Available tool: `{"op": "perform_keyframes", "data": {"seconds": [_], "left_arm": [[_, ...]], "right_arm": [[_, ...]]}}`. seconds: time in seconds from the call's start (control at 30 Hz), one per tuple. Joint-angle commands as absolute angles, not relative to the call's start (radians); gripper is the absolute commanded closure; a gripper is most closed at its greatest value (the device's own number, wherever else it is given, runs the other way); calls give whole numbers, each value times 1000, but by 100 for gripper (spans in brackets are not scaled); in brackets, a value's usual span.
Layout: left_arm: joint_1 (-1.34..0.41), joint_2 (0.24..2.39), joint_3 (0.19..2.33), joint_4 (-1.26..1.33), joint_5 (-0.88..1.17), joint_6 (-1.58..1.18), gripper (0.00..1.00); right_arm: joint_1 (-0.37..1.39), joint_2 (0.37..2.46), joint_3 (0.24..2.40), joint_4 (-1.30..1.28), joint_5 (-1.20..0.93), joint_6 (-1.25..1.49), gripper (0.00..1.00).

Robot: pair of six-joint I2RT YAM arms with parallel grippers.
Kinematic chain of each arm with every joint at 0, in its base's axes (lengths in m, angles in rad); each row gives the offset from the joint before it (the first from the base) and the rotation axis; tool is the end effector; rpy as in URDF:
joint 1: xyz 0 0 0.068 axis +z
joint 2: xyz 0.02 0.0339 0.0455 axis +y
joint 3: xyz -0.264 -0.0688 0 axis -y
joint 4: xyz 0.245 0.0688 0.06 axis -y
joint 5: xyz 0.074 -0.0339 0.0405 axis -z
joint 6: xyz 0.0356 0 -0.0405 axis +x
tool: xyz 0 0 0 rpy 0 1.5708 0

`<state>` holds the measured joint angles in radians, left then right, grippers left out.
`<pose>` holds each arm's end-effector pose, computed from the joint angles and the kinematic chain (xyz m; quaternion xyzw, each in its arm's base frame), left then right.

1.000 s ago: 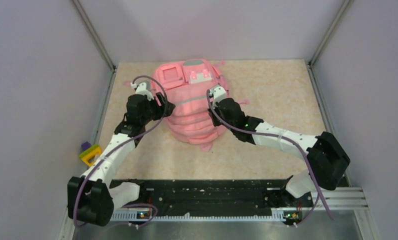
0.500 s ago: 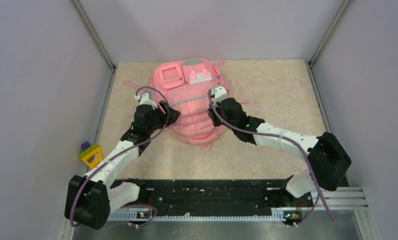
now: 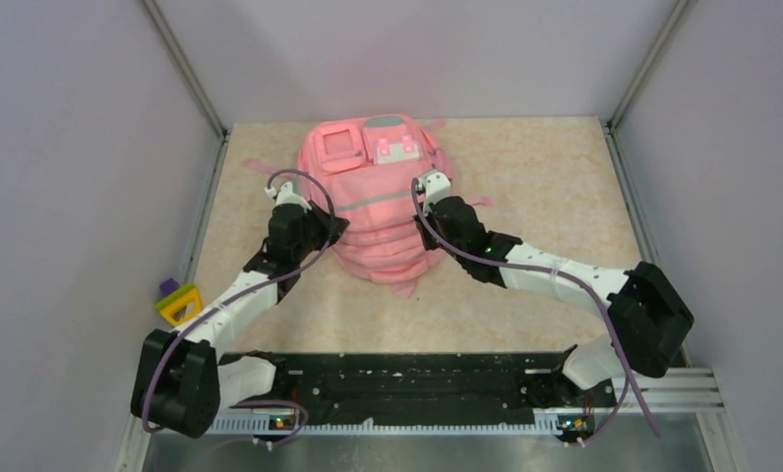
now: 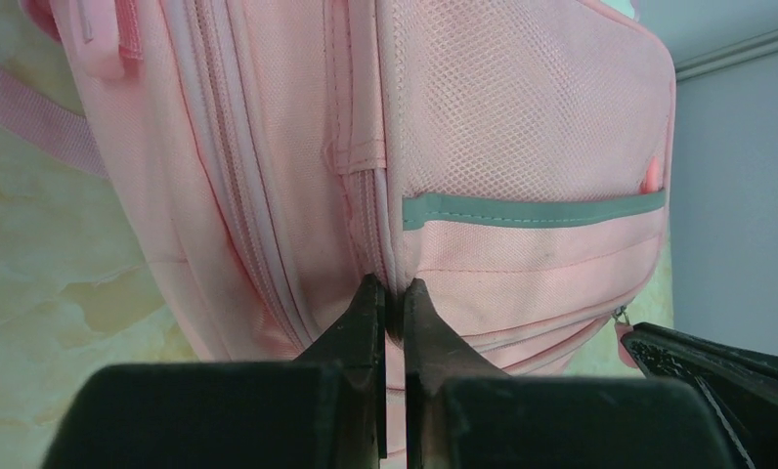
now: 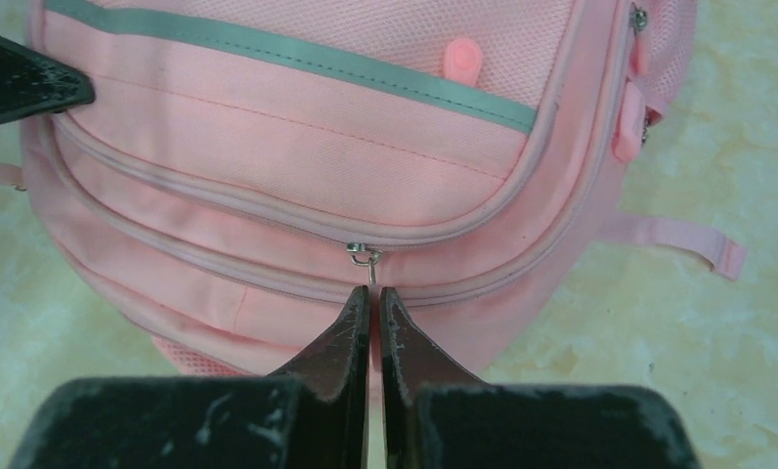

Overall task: Pack the student bag
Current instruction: Zip the student bag at the center of the board.

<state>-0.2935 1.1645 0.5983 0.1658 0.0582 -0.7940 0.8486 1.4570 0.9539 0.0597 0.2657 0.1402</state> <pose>0.2440 -0.0759 0.2325 -0.1908 0.8113 -0.3064 0.4599 0.2261 0.2425 0.2637 -0.2242 0.8104 0.1527 0.5193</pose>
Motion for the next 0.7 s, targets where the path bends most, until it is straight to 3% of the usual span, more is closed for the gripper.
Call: {"op": "perform_keyframes", "data": {"seconds": [0.0, 0.27, 0.67], "left_arm": [[-295, 1079, 606, 104, -27, -706, 100], [-257, 873, 669, -220, -54, -514, 100], [-229, 900, 859, -585, 53, -225, 100]], "right_arm": [[837, 1423, 936, 3, 445, 120, 100], [760, 1415, 899, 50, 418, 76, 100], [666, 1470, 964, 209, 70, -115, 100]]}}
